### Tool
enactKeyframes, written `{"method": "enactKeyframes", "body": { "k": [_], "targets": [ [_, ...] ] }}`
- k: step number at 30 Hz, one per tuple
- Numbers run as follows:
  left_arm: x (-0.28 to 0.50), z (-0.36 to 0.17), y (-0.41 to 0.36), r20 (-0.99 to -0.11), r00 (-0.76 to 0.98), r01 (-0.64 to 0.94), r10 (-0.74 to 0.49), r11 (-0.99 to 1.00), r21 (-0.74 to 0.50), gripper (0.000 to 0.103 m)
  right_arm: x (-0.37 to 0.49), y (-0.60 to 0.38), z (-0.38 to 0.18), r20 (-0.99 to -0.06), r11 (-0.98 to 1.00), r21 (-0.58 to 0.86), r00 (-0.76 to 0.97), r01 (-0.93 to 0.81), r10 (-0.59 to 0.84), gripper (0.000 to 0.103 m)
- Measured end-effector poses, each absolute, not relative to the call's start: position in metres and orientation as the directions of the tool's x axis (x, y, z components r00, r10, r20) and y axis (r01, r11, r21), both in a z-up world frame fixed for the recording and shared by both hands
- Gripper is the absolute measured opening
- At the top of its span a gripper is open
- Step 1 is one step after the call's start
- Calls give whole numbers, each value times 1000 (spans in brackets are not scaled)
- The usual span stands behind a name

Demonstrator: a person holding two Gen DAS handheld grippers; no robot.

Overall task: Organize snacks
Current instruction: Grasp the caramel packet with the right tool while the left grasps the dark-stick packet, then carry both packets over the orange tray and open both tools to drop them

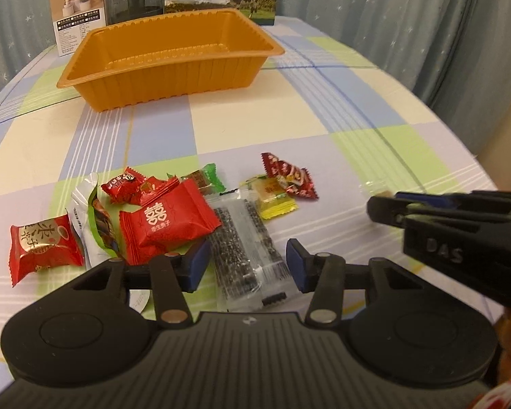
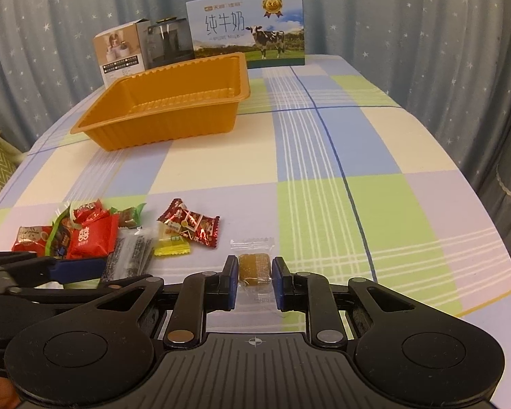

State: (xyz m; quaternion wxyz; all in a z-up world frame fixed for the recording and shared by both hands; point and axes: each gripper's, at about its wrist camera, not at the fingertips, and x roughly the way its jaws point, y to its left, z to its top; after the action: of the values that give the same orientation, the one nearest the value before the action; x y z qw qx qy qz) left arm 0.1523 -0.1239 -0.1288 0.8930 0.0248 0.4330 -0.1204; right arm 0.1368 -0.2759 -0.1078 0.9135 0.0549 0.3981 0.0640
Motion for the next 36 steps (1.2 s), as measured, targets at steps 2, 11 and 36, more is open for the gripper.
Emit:
{"method": "enactKeyframes", "body": {
  "k": [2,11,36],
  "targets": [
    [152,-130,-125,-780,600,237,-178,971,-39,38,137,-275,-108,-720,985,153,675,-74,162,21],
    [134,-123,-109,-786,581,217,-211,971,-101,35,135,-271,-101,-703,984,165,691,-74,170,21],
    [181,-33,-62,-636,731,222,-247,967,-121,35,175,-240,-39,-579,970,180,779,-163,239,21]
  ]
}}
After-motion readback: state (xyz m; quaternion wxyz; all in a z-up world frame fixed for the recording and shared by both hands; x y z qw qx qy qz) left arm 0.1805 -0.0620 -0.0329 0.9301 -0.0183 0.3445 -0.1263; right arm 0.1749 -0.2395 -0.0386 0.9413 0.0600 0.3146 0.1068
